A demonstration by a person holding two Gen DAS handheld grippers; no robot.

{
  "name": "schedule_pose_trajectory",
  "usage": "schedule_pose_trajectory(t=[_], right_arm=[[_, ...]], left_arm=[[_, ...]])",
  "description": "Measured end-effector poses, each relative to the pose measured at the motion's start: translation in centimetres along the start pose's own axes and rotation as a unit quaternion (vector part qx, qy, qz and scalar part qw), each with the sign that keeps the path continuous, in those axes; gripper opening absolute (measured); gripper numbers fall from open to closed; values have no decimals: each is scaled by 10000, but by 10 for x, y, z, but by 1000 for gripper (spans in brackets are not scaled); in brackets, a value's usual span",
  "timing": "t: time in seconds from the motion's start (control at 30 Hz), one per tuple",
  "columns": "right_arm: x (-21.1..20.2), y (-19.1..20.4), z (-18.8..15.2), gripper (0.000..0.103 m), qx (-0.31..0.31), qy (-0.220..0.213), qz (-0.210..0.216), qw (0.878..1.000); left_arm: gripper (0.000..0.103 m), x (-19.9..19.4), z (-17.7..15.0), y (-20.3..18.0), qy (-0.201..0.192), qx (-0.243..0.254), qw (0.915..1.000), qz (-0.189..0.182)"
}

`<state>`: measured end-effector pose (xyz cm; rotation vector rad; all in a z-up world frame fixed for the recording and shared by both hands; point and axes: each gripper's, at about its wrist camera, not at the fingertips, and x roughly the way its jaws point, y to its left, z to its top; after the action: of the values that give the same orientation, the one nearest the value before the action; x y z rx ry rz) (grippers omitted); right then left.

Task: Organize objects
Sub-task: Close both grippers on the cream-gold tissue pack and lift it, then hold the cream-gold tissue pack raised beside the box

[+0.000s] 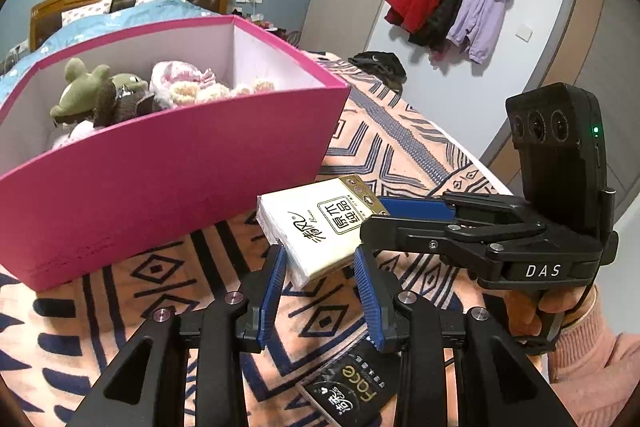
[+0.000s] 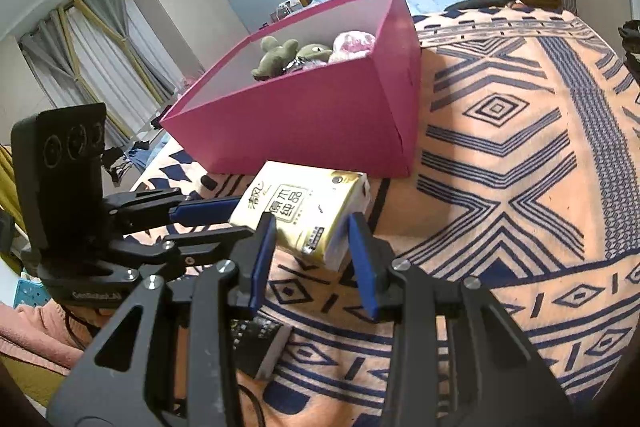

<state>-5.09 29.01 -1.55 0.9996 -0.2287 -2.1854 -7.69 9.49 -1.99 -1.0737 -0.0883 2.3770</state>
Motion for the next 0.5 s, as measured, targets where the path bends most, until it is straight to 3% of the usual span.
schedule_pose_trajectory(t=[0.5], right_arm=[[-12,12,5,40,-112,-146,5,9998]], left_arm=[[35,-15,6,-9,-205,163,9996,67]])
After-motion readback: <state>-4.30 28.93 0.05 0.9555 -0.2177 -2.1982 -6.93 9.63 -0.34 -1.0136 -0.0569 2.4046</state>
